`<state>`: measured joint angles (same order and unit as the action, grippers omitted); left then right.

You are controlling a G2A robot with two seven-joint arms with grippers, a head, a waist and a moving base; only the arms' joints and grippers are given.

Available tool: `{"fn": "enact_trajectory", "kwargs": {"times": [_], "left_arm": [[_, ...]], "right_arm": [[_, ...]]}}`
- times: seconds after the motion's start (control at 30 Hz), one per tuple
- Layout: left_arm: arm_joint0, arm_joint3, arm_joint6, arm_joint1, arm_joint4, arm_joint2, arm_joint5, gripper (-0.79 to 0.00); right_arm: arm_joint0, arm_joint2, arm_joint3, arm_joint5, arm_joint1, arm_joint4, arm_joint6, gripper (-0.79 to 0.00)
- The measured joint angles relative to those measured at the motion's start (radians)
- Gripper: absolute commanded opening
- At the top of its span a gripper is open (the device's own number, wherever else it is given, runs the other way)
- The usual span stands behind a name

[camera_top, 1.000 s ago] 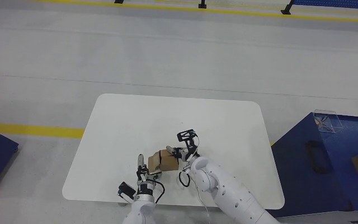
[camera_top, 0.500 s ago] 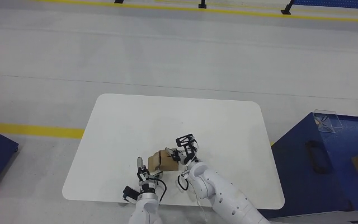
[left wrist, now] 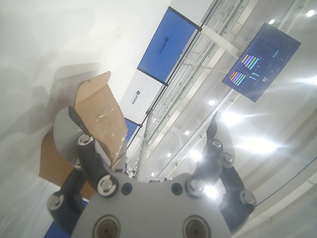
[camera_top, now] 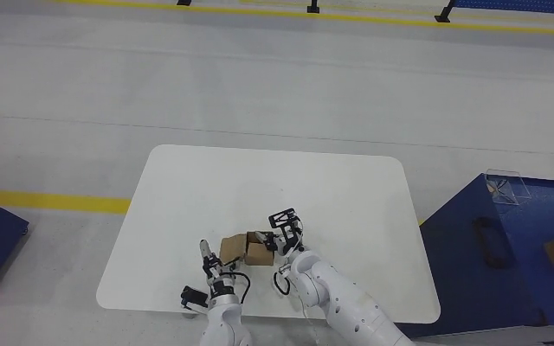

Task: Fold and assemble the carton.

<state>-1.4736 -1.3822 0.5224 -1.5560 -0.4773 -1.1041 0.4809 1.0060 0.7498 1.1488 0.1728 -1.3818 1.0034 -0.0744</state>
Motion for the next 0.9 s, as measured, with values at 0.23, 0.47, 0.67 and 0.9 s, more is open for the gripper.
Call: {"fn": "enact_trajectory", "kwargs": {"times": [0.23, 0.47, 0.67, 0.9], "left_arm": [[-0.01, -0.028, -0.01, -0.004, 0.052, -0.024, 0.082, 0.0], [-0.027, -0.053, -0.071, -0.008, 0.106, -0.016, 0.122, 0.0], [-0.021, -0.041, -0.102, -0.012, 0.155, -0.005, 0.073, 0.0], [-0.001, -0.035, -0.141, -0.02, 0.117, 0.007, -0.01, 0.0]], "right_arm": [[0.01, 0.021, 0.009, -0.013, -0.004, 0.013, -0.011, 0.0], [0.023, 0.056, 0.026, -0.05, -0.004, -0.012, -0.046, 0.0], [0.037, 0.116, 0.065, -0.058, 0.003, -0.03, -0.041, 0.0], [0.05, 0.271, 0.105, -0.089, 0.03, -0.12, -0.129, 0.0]]}}
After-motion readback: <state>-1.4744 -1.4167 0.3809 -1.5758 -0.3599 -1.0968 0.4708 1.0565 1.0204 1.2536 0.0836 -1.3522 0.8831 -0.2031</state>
